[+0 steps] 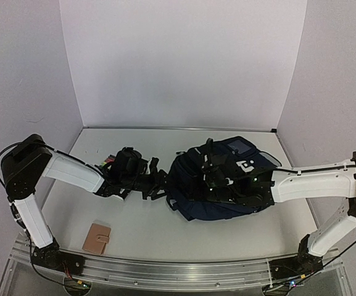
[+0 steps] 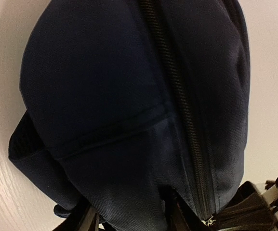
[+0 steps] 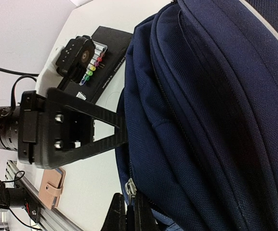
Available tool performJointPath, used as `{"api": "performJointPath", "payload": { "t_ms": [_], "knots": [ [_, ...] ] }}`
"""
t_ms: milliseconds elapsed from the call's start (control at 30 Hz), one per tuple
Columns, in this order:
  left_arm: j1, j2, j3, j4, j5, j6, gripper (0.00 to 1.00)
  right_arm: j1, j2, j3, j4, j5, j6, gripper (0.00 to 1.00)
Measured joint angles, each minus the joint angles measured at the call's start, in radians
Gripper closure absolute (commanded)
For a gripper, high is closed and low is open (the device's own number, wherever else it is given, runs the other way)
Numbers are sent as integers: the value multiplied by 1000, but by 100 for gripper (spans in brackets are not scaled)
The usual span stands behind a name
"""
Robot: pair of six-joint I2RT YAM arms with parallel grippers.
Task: Pack the student bag
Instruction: Zip the student bag at the center of the board.
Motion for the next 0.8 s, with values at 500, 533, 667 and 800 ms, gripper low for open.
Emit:
{"api": "performJointPath", "payload": {
  "t_ms": [500,533,667,800],
  "knots": [
    [44,27,9,-2,6,-42,100,77,0,-101,51,89,103,100],
    [56,27,8,-2,13,-42,100,81,0,-104,51,97,110,100],
    [113,6,4,-32,29,-33,100,110,-3,-110,40,129,147,100],
    [173,-36,4,-100,27,5,100,140,-16,-133,24,143,191,100]
  ]
}}
